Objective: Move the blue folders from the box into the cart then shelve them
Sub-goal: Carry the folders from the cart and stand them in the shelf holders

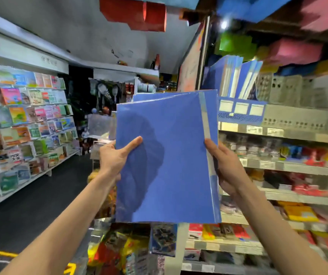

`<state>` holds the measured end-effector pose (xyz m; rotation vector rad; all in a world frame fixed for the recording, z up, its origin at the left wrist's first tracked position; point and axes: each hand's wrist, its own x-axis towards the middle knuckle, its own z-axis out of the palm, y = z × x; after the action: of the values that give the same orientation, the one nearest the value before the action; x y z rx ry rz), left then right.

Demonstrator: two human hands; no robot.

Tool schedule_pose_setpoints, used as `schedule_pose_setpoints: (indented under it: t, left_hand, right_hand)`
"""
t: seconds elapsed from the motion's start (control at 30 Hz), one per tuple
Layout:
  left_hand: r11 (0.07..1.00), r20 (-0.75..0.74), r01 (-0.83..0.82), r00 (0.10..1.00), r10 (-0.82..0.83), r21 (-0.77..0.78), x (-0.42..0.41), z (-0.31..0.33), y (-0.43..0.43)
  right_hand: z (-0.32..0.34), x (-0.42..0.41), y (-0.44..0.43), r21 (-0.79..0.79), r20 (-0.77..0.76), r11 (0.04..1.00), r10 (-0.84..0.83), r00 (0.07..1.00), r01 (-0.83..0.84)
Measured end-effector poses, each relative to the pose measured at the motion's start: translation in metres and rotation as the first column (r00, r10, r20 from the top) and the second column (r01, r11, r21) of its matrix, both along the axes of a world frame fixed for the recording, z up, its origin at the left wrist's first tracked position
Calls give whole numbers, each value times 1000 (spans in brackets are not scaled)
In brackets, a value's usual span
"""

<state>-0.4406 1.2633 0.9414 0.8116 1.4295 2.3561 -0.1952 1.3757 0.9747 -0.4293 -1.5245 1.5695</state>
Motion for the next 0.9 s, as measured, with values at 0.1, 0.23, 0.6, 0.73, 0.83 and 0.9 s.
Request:
schedule_pose_setpoints:
  t: [0.1, 0.23, 0.6, 0.73, 0.83, 0.9]
  left_hand:
    - [999, 3, 36, 999, -36, 32, 33, 22, 32]
    - [997, -15, 70, 997, -70, 38, 48, 47, 68]
    - [995, -200, 66, 979, -49, 76, 12, 103, 118]
    - [994, -240, 44, 971, -20, 99, -7, 123, 134]
    - [989, -254, 46, 967, -9, 141, -10, 138, 143]
    - [986, -269, 38, 963, 6, 160, -8, 145, 150]
  right_hand:
    - [22, 37, 29, -20, -2, 998, -53, 999, 53]
    - [51, 71, 64, -18, -60, 990, -142, 988, 141]
    - [142, 73, 154, 274, -328, 767, -493, 806, 580]
    - [189, 59, 169, 296, -422, 614, -603, 677, 731]
    - [217, 46, 186, 288, -463, 529, -652, 600, 798]
    - [230, 37, 193, 292, -466, 494, -674, 573, 819]
